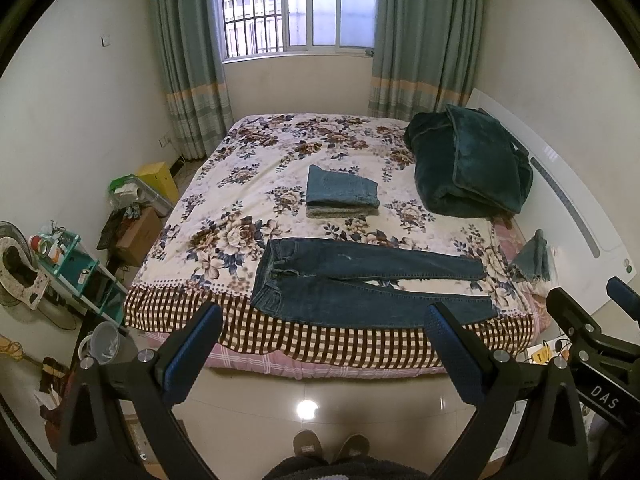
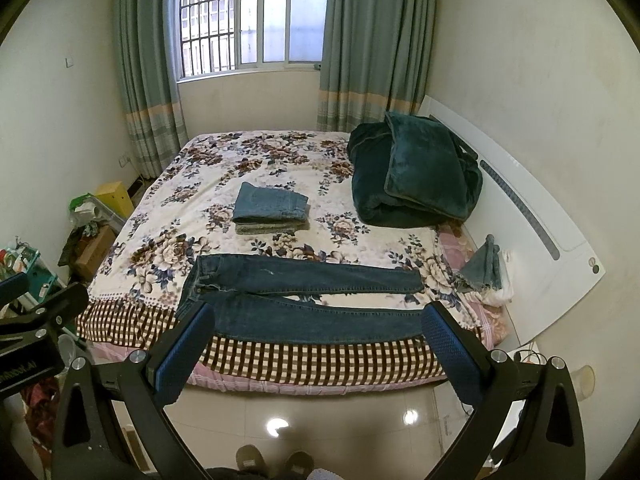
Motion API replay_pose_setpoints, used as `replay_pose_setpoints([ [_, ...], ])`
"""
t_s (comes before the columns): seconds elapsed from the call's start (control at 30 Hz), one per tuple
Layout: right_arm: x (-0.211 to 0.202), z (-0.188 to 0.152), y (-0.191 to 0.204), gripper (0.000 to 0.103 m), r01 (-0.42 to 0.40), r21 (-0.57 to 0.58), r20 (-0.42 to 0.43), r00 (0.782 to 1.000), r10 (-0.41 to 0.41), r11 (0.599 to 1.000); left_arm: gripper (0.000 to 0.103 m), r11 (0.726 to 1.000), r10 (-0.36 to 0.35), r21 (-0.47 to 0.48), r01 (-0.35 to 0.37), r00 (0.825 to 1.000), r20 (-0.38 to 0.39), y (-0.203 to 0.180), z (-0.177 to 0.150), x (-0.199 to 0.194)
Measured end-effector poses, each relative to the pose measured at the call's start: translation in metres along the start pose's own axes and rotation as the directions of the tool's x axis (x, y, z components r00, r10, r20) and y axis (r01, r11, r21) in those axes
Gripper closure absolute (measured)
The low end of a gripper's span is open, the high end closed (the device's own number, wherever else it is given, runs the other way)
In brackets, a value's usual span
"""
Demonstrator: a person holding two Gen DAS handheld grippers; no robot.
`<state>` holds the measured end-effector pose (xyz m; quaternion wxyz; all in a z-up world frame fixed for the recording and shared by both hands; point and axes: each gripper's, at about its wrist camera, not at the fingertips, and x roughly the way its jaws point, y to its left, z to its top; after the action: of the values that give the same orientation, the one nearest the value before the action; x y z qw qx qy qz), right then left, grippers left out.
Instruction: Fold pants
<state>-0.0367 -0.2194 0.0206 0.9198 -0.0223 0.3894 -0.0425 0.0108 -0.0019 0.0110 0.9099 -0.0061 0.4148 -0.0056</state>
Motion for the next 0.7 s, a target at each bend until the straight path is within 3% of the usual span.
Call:
replay_pose_setpoints([
  [0.27,-0.014,0.020,-0.006,0.000,-0.002,-0.003,0.011,1.000,0.002,1.000,0.000,1.000,-0.003,0.003,0.003,1.000,0.012,-0.002,0.003,-0.003],
  [0.7,-0.013,0.021,-0.008,0.000,-0.007,0.001,0.018,1.000,0.007,1.000,0.000,1.000,-0.006,0.005,0.006,1.000,0.019,-0.003,0.008,-0.006],
])
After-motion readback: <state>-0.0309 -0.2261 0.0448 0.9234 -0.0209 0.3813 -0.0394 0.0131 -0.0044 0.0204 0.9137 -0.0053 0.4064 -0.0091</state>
